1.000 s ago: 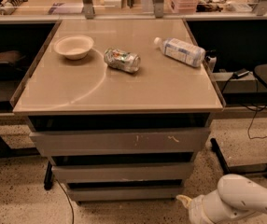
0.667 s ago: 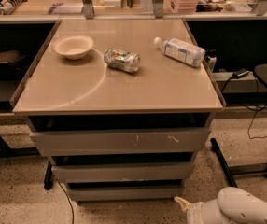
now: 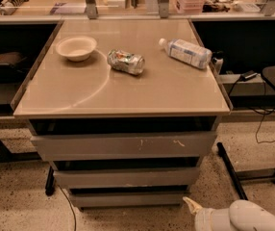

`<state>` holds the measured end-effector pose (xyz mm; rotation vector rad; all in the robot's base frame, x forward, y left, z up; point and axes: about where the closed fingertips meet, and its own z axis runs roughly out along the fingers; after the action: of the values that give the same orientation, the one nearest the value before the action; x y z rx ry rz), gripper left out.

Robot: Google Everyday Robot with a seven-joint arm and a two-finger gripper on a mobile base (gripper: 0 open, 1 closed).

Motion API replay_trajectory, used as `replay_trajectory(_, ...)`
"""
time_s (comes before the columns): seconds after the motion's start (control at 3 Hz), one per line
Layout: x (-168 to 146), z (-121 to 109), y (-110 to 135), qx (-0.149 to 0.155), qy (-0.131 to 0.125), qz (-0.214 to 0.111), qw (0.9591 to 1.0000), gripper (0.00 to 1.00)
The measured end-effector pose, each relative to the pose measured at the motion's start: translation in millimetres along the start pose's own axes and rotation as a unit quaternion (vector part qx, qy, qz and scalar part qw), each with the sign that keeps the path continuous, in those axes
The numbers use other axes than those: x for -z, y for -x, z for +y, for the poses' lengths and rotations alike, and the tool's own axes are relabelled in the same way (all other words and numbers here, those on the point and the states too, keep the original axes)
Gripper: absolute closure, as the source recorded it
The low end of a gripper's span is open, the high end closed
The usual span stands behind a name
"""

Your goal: Open bottom drawer

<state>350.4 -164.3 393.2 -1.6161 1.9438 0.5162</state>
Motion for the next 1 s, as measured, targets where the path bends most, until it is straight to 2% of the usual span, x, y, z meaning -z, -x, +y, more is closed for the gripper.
replay_trajectory(0.67, -6.0, -1.3, -2.6, 0.001, -0.007, 0.007, 0.9999, 0.00)
replay_trajectory(1.0, -37.4, -24.6, -23.3, 0.017, -0.041, 0.019, 0.9988, 0.00)
